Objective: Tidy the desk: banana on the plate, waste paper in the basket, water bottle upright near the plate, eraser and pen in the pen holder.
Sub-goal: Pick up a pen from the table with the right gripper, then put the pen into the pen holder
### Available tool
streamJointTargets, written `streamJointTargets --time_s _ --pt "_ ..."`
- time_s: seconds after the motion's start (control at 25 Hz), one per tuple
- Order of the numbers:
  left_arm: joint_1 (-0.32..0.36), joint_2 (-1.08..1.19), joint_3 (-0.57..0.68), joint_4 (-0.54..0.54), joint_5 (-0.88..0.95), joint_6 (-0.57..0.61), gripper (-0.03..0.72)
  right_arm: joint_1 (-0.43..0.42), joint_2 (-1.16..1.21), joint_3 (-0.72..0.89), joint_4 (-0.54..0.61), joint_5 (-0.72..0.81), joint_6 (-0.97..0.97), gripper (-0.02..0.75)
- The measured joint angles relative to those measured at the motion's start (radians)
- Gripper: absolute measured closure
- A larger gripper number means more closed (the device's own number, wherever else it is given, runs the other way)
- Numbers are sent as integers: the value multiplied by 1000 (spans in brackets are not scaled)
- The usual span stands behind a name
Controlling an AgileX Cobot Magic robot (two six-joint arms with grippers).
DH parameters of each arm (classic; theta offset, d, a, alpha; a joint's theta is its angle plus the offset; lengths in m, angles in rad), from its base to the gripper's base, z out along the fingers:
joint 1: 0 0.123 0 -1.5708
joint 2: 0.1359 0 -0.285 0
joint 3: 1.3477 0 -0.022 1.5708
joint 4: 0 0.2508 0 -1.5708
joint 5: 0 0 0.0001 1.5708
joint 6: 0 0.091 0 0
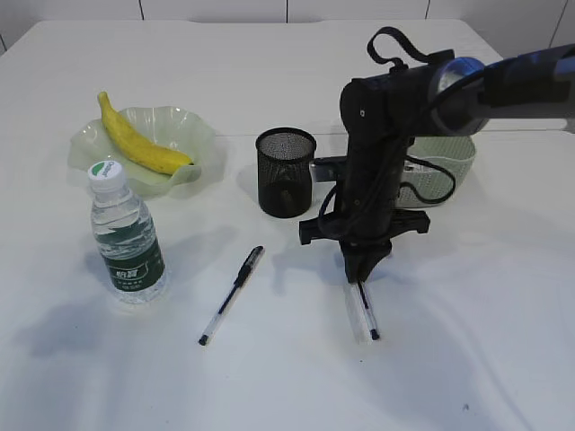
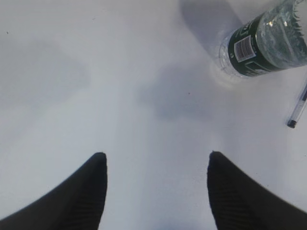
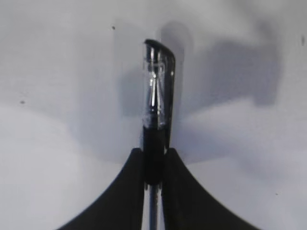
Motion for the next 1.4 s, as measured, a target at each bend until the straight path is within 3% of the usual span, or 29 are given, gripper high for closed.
streamJointTargets --time_s 0.32,0.68,1.4 --pt "0 0 0 0 -8 0 223 2 -166 86 -21 -103 -53 685" --pt "0 0 0 0 -8 0 223 2 -467 379 -23 -484 -106 685" --pt "0 0 0 0 -9 0 223 2 -461 392 -25 -1156 -150 686"
